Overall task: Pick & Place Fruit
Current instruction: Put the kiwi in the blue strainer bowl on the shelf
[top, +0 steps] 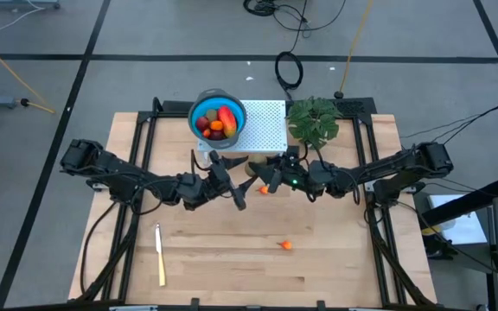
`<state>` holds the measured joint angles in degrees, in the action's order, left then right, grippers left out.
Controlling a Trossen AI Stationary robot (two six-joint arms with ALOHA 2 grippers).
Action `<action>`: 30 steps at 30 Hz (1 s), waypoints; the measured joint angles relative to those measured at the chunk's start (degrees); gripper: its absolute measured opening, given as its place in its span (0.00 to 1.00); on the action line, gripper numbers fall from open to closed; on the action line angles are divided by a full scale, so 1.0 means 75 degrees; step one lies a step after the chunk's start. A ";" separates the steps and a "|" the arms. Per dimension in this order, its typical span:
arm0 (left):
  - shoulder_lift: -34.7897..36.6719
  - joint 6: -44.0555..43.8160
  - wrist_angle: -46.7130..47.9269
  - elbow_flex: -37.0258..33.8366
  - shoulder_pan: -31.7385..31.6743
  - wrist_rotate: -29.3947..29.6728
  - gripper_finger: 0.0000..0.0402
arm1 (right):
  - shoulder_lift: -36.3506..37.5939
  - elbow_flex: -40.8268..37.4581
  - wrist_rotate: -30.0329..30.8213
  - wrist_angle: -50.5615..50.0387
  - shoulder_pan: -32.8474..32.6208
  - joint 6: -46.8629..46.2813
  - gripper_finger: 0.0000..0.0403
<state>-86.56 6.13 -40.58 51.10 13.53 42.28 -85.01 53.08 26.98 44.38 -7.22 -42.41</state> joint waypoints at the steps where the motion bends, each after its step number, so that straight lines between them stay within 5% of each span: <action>1: 0.0000 0.0003 0.0002 -0.0001 -0.0001 0.0000 0.70 | 0.0000 0.0000 -0.0003 0.0000 0.0000 0.0000 0.59; 12: 0.0000 0.0015 0.0014 -0.0001 0.0004 -0.0114 0.44 | 0.0003 0.0000 -0.0009 0.0003 0.0000 0.0059 0.59; 21: 0.0000 0.0026 0.0017 -0.0001 0.0022 -0.0100 0.49 | 0.0003 0.0000 -0.0046 0.0010 0.0000 0.0874 0.66; 30: 0.0000 0.0125 0.0015 -0.0007 0.0333 0.0068 0.44 | 0.0026 -0.0003 -0.0050 0.0304 0.0000 0.1854 0.72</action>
<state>-86.56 7.07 -40.47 51.05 16.03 42.79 -84.82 53.06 26.61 46.66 -7.22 -28.51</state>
